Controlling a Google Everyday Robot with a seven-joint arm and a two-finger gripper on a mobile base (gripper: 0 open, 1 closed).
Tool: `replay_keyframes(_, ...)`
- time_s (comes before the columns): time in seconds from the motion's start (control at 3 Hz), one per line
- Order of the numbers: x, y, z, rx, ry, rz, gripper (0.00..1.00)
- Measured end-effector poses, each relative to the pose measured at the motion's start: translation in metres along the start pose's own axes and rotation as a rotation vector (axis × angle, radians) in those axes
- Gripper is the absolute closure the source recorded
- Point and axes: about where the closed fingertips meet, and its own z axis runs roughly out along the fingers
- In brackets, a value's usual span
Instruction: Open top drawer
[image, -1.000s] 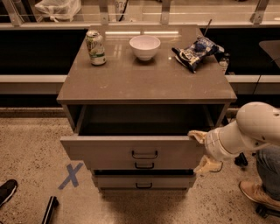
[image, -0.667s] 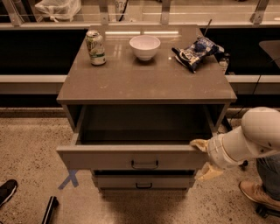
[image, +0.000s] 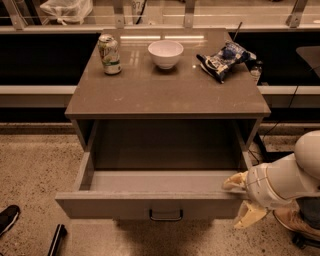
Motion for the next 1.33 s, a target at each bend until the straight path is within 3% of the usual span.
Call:
replay_keyframes(0.33, -0.002, 0.001, -0.001, 0.001, -0.001, -0.001, 0.0)
replay_keyframes(1.0, -0.037, -0.001, -0.04, 0.046, 0.002, -0.014, 0.0)
replay_keyframes(1.33, -0.058, -0.013, -0.077, 0.059, -0.015, -0.008, 0.0)
